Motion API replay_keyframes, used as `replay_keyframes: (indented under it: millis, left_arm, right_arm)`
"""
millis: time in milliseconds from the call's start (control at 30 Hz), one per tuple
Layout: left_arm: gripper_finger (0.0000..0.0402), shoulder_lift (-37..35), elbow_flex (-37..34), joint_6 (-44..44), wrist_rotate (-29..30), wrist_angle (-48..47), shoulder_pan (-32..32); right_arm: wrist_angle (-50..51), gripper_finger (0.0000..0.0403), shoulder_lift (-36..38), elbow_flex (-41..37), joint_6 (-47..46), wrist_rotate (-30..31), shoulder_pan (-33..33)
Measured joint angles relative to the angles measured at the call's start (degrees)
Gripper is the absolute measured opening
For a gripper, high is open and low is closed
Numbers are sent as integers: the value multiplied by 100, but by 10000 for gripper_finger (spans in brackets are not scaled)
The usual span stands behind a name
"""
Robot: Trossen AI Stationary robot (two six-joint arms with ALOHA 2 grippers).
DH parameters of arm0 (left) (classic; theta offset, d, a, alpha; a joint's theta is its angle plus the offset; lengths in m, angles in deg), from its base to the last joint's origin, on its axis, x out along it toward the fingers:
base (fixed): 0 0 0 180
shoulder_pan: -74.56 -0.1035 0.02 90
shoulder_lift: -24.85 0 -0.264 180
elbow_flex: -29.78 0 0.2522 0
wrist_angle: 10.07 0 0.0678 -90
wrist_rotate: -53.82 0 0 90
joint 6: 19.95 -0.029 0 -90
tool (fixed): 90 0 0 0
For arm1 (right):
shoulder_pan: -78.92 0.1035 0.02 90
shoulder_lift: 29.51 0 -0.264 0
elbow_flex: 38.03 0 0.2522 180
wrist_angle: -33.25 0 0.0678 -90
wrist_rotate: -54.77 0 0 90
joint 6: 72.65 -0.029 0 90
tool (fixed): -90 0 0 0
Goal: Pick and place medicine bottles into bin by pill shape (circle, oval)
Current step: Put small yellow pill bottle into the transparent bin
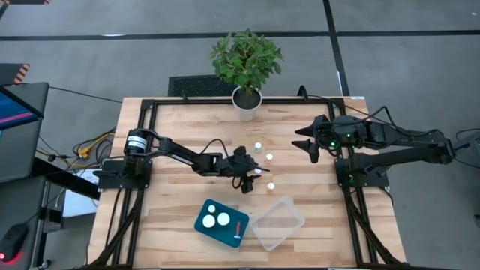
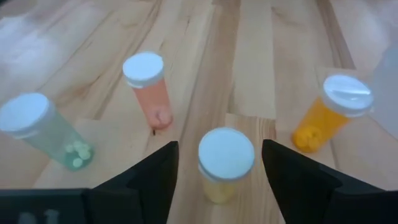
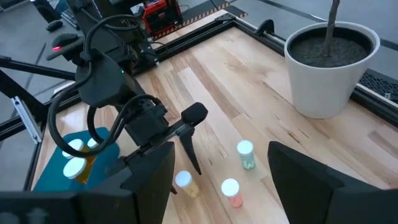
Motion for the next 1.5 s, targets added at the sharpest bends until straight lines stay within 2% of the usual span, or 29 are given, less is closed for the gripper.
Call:
replay_keyframes:
  millis: [100, 300, 400, 567, 767, 1067, 1300, 1500]
  left_arm:
    - [189, 10, 0, 0, -32, -47, 0]
    - [98, 10, 2, 26, -30, -31, 0]
    - [69, 10, 0, 225, -28, -34, 0]
    - [68, -15, 89, 547, -32, -46, 37]
    - [71, -36, 562, 555, 17, -398, 202]
    - [77, -36, 1563, 541, 560, -1949, 476]
    - [78, -39, 2270, 472, 648, -2750, 686]
    - [79, -41, 3024, 462, 1003, -3514, 949]
  right_arm:
    - [0, 271, 0, 0, 0, 0, -2]
    - [2, 271, 0, 0, 0, 0, -1]
    - [2, 271, 0, 0, 0, 0, -2]
    - [8, 271, 0, 0, 44, 0, -2]
    - [37, 271, 0, 0, 46, 0, -2]
    - [82, 271, 0, 0, 44, 0, -2]
    - [218, 271, 0, 0, 44, 0, -2]
    - [354, 271, 0, 0, 44, 0, -2]
